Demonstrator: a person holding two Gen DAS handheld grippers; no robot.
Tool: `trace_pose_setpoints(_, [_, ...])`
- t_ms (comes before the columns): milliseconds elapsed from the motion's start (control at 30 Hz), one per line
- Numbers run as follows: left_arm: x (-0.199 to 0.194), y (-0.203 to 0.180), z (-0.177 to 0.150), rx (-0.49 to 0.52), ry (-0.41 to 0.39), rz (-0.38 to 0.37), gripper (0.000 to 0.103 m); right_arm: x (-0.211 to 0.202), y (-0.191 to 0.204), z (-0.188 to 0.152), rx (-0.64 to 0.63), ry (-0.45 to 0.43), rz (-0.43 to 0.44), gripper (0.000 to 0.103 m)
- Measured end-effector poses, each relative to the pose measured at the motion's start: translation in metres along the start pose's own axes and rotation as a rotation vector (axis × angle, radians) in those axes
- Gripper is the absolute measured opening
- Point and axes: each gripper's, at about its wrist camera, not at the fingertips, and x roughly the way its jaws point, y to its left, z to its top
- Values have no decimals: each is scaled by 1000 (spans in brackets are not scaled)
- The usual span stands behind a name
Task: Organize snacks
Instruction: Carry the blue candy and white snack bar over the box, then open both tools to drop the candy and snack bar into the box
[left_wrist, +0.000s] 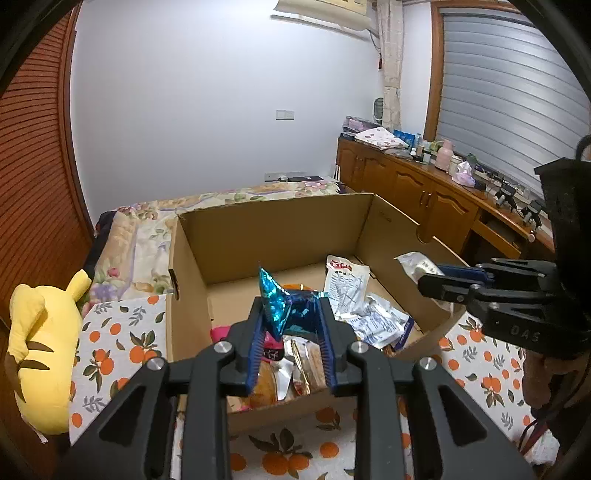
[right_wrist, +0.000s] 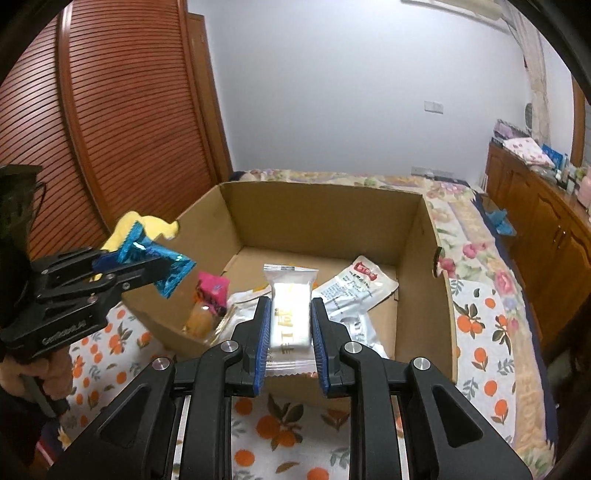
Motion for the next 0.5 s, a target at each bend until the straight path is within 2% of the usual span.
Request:
trace_pose_setpoints(433, [9, 5, 2, -10, 1, 27, 31, 29, -4, 7, 36, 31, -14, 22])
trace_pose_setpoints(500, [10, 6, 2, -14, 4, 32, 38, 32, -4, 7, 37, 29, -23, 23])
